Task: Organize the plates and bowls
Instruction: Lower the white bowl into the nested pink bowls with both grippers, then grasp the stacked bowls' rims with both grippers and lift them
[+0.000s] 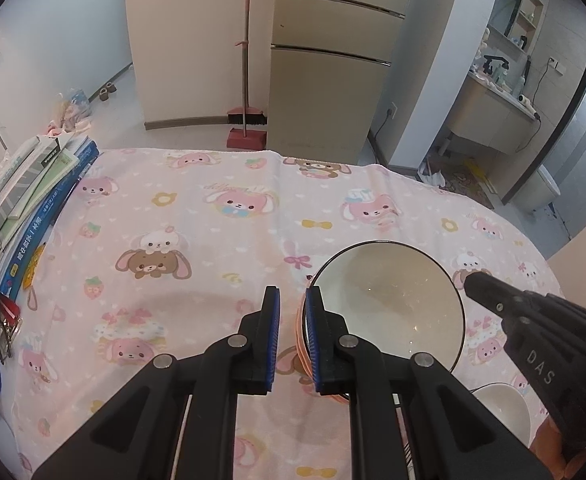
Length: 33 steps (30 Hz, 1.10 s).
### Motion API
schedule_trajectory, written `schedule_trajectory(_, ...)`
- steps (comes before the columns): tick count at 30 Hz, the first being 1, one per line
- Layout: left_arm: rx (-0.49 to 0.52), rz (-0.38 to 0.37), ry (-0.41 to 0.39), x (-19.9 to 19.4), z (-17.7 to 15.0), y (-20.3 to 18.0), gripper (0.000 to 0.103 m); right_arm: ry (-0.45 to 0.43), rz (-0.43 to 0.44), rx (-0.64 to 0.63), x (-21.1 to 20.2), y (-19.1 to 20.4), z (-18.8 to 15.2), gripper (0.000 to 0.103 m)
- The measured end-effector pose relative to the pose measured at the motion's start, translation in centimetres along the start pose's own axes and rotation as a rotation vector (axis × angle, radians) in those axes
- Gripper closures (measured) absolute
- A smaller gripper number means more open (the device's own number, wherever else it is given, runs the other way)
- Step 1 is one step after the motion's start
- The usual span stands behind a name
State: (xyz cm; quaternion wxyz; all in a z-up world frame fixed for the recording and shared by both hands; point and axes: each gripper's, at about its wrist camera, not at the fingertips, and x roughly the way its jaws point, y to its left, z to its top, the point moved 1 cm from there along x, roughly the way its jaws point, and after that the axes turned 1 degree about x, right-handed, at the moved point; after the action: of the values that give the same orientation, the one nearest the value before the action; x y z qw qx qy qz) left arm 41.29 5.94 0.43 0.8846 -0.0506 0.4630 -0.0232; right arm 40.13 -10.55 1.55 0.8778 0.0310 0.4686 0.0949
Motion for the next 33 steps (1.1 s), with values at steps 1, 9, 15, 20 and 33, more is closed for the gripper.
schedule_trajectory(1,0.003,0.001,0.000,0.0,0.0,-0.1,0.089,0.003,0.005,-0.002,0.0,0.0,0.0,0.103)
schedule_trajectory(9,0.020,0.014,-0.017,0.9,0.0,-0.2,0.022,0.025,0.019,-0.025,0.7,0.3,-0.2,0.064)
schedule_trajectory(15,-0.005,-0.036,0.022,2.3,0.0,0.2,0.022,0.073,0.016,-0.002,2.0,0.0,-0.4,0.064)
schedule_trajectory(20,-0.075,-0.084,0.084,4.1,-0.2,1.1,0.022,0.113,0.003,0.050,3.0,-0.7,-0.7,0.064)
schedule_trajectory(33,-0.205,-0.181,0.135,5.6,-0.6,2.5,0.038,0.268,0.210,0.343,6.4,-3.2,-2.1,0.064)
